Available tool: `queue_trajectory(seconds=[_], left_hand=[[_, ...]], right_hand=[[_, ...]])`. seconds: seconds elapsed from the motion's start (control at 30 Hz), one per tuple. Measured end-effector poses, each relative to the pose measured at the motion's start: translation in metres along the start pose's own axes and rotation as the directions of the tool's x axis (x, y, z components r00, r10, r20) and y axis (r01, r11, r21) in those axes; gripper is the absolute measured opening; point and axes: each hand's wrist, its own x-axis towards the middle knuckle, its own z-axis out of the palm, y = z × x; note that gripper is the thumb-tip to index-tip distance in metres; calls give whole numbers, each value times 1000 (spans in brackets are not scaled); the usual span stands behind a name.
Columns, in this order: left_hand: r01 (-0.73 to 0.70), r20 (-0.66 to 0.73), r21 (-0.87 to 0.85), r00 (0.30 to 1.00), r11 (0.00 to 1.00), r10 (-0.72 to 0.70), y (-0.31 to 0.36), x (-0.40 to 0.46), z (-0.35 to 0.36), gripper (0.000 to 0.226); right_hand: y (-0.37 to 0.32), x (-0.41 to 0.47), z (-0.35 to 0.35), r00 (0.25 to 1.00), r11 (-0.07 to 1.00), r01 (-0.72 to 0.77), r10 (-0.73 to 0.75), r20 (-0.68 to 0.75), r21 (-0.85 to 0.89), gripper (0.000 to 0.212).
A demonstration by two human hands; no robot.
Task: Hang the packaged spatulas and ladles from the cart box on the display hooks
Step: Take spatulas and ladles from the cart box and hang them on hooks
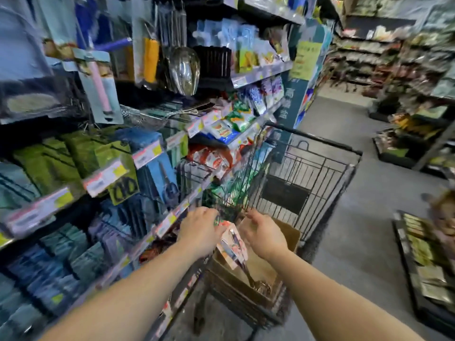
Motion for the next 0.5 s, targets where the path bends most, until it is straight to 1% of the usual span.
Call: queue_trajectory(seconds=[0.1,0.2,0.33,0.4,0.5], left_hand=[[-14,25,18,1000,1000,14,-8,40,16,49],[8,94,42,995,999,-12,-14,64,38,49],[56,162,53,985,997,-64,-26,84,71,49],[86,183,50,979,995,-94,-28,91,85,50],[168,199,37,965,985,-172,-26,96,106,50]], right_hand=[[17,39,16,998,999,-50,50,26,-11,44],[38,64,31,990,993,-116,116,79,0,44],[73,97,49,976,987,-162,162,144,-11,44],[92,112,61,962,983,-180,183,205,-30,42],[117,131,81,916,978,-198,209,343,-66,43]])
